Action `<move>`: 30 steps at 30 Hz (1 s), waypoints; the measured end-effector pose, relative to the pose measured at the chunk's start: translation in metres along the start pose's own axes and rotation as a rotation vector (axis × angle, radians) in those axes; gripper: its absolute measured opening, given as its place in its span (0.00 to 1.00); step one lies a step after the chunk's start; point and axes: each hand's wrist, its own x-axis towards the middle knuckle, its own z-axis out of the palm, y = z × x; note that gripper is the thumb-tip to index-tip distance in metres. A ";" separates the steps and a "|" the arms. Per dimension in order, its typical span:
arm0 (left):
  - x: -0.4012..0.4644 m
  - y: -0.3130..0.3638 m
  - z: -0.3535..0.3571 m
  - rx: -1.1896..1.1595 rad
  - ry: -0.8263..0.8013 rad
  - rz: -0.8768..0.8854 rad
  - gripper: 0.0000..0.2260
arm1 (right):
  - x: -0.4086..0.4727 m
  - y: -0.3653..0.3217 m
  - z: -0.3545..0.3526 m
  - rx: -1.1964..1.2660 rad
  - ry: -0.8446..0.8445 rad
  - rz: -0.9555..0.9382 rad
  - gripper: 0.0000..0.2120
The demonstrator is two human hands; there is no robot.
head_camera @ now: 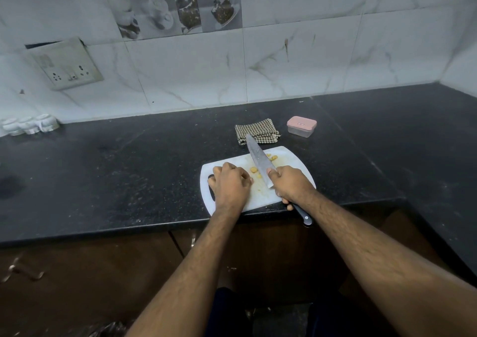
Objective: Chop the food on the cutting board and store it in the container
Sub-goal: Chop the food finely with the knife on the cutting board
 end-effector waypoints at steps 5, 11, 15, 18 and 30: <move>-0.010 -0.005 0.003 0.031 0.002 0.059 0.10 | 0.000 -0.001 0.001 -0.039 0.006 -0.009 0.20; -0.009 -0.011 0.006 -0.069 0.008 0.026 0.10 | -0.006 -0.006 0.000 -0.229 0.014 -0.089 0.20; -0.007 -0.010 0.007 -0.114 0.058 -0.053 0.06 | -0.009 -0.013 -0.001 -0.383 -0.017 -0.167 0.20; -0.007 -0.010 0.007 -0.125 0.065 -0.072 0.05 | -0.009 -0.017 0.000 -0.454 -0.015 -0.218 0.21; -0.007 -0.010 0.004 -0.192 0.070 -0.097 0.06 | -0.013 -0.031 0.006 -0.660 -0.020 -0.212 0.16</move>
